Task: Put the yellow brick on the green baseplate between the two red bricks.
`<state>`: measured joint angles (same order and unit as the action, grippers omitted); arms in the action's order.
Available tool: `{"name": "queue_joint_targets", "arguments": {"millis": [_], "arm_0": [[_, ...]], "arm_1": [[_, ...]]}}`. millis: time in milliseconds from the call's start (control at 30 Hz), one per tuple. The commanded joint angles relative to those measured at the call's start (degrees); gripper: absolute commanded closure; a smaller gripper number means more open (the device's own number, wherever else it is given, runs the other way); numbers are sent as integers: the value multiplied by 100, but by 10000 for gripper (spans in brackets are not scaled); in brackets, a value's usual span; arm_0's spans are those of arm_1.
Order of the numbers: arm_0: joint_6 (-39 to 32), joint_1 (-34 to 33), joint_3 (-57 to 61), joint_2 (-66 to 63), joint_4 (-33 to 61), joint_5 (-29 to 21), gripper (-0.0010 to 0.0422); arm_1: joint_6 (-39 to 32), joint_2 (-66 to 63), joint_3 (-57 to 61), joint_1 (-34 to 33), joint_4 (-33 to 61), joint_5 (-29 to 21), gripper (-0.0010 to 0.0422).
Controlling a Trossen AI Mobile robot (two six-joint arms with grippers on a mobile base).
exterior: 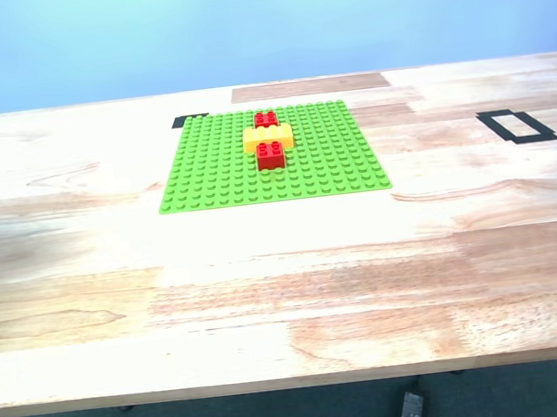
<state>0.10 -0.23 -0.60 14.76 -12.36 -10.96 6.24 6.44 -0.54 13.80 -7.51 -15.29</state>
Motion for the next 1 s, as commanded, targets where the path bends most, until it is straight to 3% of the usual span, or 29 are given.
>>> {"name": "queue_joint_targets", "arguments": {"millis": [33, 1000], "arm_0": [[0, 0, 13, 0, 28, -2, 413], [-4, 0, -50, 0, 297, 0, 412]], "arm_1": [[0, 2, -4, 0, 0, 13, 413], [0, 4, -4, 0, 0, 13, 413]]}}
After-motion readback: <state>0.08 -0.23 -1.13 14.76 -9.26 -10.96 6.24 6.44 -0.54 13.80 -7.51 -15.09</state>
